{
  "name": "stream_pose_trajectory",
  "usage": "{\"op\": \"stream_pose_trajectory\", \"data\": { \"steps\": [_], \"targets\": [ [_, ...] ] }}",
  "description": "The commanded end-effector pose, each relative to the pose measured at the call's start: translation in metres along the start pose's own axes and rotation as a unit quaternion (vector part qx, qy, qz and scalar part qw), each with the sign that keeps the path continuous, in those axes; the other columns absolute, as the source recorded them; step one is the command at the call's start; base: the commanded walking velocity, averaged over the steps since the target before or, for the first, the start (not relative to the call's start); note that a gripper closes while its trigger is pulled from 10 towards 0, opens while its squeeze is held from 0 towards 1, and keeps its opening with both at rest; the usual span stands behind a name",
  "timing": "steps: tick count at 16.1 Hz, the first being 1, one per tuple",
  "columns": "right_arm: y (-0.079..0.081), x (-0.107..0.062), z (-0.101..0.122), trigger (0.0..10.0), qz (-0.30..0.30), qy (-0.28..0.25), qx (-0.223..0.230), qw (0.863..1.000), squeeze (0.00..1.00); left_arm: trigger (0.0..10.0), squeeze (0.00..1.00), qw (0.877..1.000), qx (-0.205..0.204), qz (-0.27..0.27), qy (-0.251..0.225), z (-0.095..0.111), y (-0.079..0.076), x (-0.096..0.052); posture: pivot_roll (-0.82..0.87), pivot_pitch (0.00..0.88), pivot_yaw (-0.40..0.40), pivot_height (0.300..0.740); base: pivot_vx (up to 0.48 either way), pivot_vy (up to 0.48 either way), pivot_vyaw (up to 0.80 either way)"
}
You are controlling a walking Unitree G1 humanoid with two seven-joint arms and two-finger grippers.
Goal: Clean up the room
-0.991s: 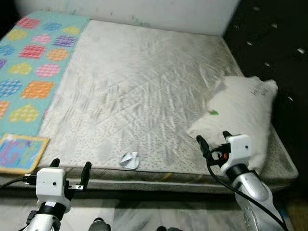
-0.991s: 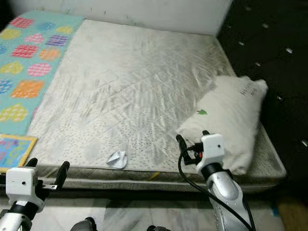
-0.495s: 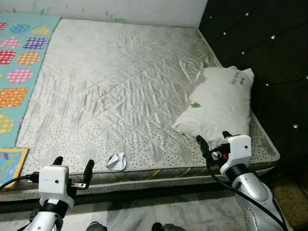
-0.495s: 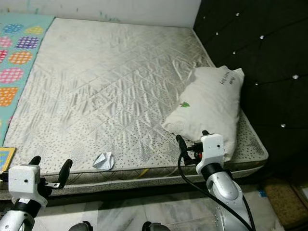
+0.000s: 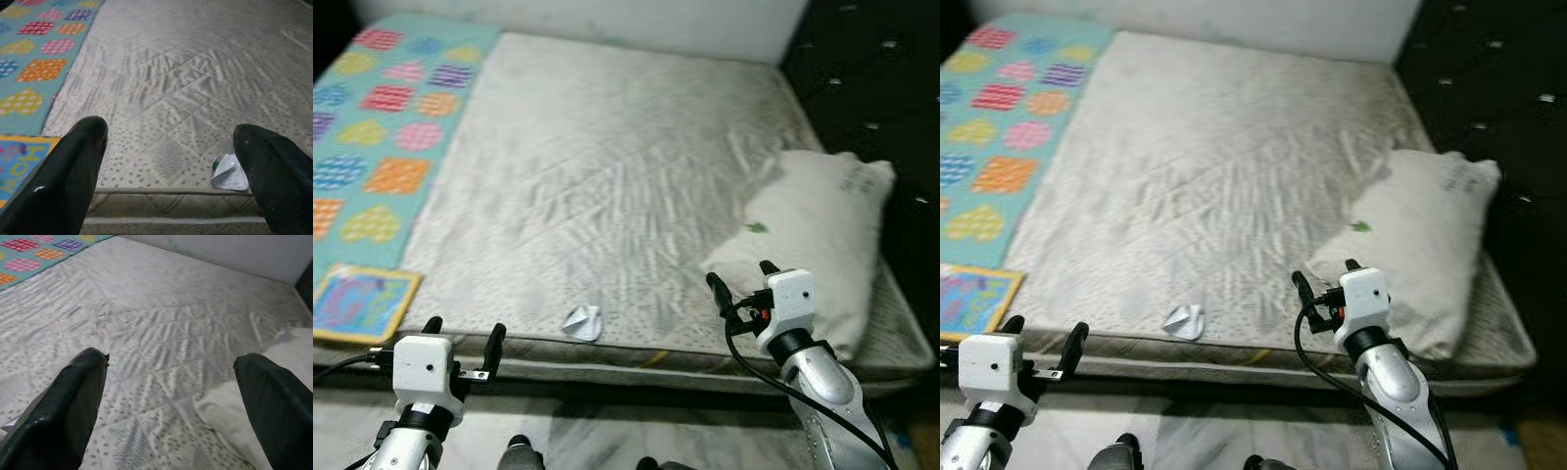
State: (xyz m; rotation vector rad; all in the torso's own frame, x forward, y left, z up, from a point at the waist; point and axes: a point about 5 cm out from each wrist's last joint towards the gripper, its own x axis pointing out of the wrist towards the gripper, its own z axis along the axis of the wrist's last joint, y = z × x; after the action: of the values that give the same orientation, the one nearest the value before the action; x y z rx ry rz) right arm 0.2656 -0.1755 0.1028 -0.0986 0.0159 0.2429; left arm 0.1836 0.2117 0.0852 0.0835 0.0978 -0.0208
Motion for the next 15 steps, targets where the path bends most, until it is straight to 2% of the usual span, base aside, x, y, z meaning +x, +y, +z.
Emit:
{"op": "stream_pose_trajectory", "data": {
  "steps": [1,11,15],
  "targets": [
    [-0.0053,-0.0035,-0.006,10.0,-0.008,0.012,0.002,1.0,0.0,10.0,0.0,1.0,-0.004,-0.011,0.005,-0.0015,-0.0031,-0.0004,0.08,0.165,-0.109,0.74,0.0,0.319,0.0],
    [-0.0058,-0.0021,-0.0074,10.0,-0.006,0.013,0.009,1.0,0.0,10.0,0.0,1.0,-0.007,-0.013,0.0,-0.0003,-0.0051,0.0032,0.09,0.157,-0.113,0.74,0.0,0.339,0.0],
    [-0.0023,0.0039,-0.0022,10.0,0.01,0.006,0.006,1.0,0.0,10.0,0.0,1.0,-0.007,-0.011,0.001,-0.0003,-0.0041,0.0037,0.08,0.162,-0.112,0.74,0.0,0.347,0.0]
  ]
}}
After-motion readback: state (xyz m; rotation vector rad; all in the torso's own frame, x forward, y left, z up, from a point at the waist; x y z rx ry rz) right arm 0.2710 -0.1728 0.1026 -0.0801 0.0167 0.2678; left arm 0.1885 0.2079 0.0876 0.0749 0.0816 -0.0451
